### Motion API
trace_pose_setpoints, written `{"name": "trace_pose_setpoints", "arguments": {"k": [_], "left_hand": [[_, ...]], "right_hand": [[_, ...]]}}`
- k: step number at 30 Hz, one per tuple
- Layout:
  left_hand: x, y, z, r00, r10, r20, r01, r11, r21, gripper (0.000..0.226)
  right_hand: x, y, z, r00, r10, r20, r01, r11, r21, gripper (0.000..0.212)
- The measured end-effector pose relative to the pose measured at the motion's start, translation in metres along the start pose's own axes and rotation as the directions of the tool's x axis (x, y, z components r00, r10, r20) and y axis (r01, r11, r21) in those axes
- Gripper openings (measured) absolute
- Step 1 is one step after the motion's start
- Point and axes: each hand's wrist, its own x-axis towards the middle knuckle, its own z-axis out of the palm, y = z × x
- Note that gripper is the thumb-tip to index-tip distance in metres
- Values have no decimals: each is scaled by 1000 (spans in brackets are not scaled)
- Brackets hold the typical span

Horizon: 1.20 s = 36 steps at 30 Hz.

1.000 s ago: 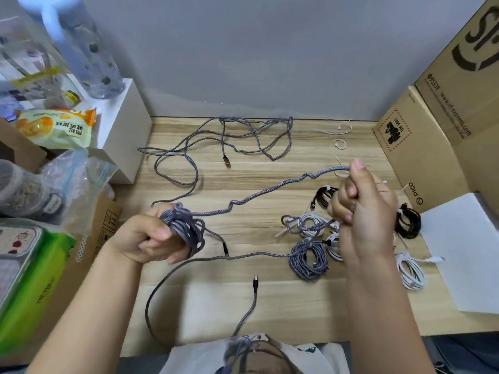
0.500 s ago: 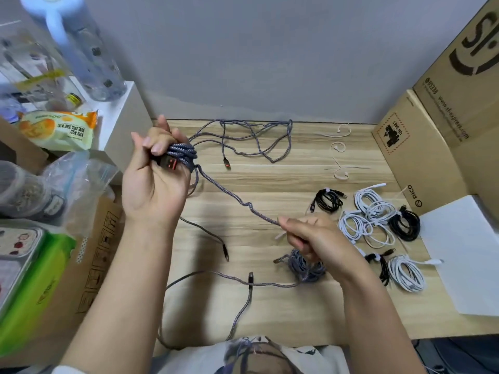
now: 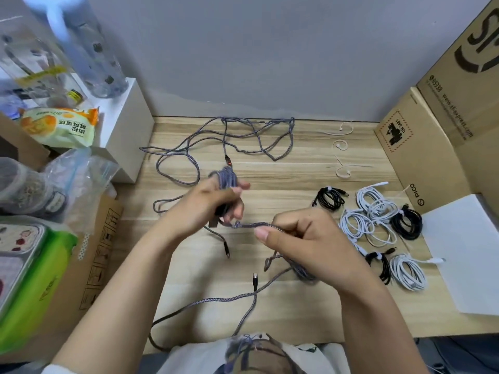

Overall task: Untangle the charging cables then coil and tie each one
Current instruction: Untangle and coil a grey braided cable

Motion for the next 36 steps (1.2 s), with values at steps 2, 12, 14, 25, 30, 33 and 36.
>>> {"name": "trace_pose_setpoints", "arguments": {"k": [2, 12, 14, 25, 30, 33, 36], "left_hand": [[-7, 2, 10, 995, -56, 78, 47, 993, 112, 11], [-25, 2, 7, 780, 64, 623, 69, 980, -188, 45], [-25, 5, 5, 756, 161, 635, 45, 955, -294, 29], [-18, 28, -5, 861, 456, 223, 170, 155, -973, 24], [-1, 25, -8, 954, 271, -130, -202, 260, -944, 20], [9, 14, 0, 913, 175, -369, -386, 664, -641, 20], [9, 2, 8, 890, 215, -403, -303, 938, -170, 19]], "right_hand": [[2, -2, -1, 998, -48, -46, 48, 999, 8, 51], [16, 4, 0, 923, 22, -384, 79, 966, 245, 30], [21, 11, 2, 937, 49, -346, 51, 960, 276, 28], [15, 36, 26, 950, 236, 203, -290, 907, 306, 16], [11, 36, 30, 884, 251, 395, -259, 965, -34, 28], [10, 29, 27, 879, 304, 367, -181, 926, -332, 35], [7, 21, 25, 892, 314, 325, -151, 885, -441, 37]]}}
